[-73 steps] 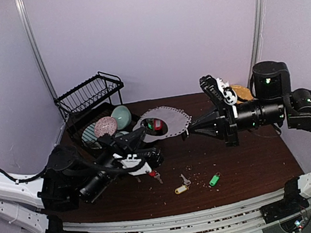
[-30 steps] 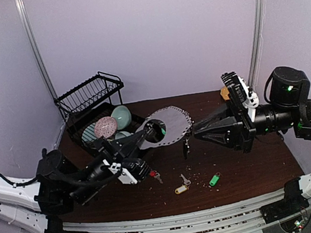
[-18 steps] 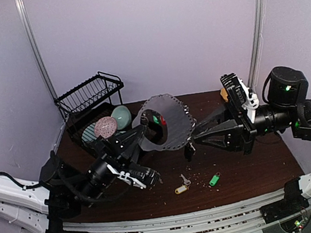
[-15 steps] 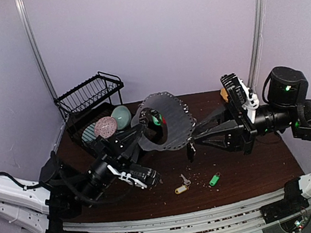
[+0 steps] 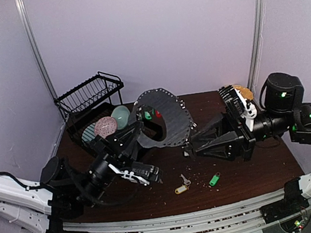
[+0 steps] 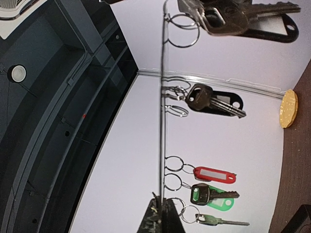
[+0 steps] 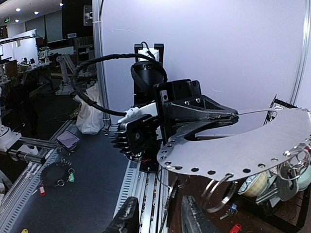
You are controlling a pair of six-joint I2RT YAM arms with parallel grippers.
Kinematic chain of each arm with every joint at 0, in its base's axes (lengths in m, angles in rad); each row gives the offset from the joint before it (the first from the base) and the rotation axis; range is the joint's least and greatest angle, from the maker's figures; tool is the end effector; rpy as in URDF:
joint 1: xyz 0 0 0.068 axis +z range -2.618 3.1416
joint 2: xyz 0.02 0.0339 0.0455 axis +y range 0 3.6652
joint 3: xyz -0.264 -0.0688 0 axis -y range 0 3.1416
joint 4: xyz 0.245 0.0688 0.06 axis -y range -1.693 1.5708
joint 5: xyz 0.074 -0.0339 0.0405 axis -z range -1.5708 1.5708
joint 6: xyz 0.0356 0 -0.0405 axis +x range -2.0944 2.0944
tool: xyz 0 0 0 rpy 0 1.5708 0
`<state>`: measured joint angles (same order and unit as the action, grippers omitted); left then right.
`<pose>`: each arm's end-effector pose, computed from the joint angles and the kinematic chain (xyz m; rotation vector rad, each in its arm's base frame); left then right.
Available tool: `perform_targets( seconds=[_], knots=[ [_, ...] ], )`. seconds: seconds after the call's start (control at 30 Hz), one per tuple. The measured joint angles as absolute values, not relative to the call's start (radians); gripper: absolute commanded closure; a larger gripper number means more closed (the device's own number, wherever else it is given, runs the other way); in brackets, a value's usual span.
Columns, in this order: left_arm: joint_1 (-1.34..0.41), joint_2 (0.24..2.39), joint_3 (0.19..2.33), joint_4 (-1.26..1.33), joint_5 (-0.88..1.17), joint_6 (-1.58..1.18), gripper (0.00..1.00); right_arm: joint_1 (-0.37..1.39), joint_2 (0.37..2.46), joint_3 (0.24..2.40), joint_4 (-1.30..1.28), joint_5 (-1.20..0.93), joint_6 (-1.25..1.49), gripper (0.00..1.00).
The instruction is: Put the keys on the keyring
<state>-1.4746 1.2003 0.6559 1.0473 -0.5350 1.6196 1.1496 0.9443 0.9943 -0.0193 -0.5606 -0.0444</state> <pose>0.0427 -0.2538 0.3345 1.0340 0.5094 0.4140 0.0690 0.2003 0.4027 -1.3147 1.0746 1.2799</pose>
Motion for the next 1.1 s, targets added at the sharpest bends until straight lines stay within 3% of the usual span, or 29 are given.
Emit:
perform_targets(
  seconds=[0.53,0.7,1.1],
  knots=[
    [-1.475,1.380,0.705,1.262,-0.757,1.732,1.00,1.150,0.836,0.841,0.162,-0.242,0.060,0.75],
    [-1.475,1.472,0.751,1.403,-0.840,1.851,1.00,1.150,0.823,0.814,0.190,-0.138,0.086,0.71],
    [-1.475,1.487,0.785,1.451,-0.910,1.904,1.00,1.150,0.879,0.814,0.275,-0.113,0.105,0.71]
  ],
)
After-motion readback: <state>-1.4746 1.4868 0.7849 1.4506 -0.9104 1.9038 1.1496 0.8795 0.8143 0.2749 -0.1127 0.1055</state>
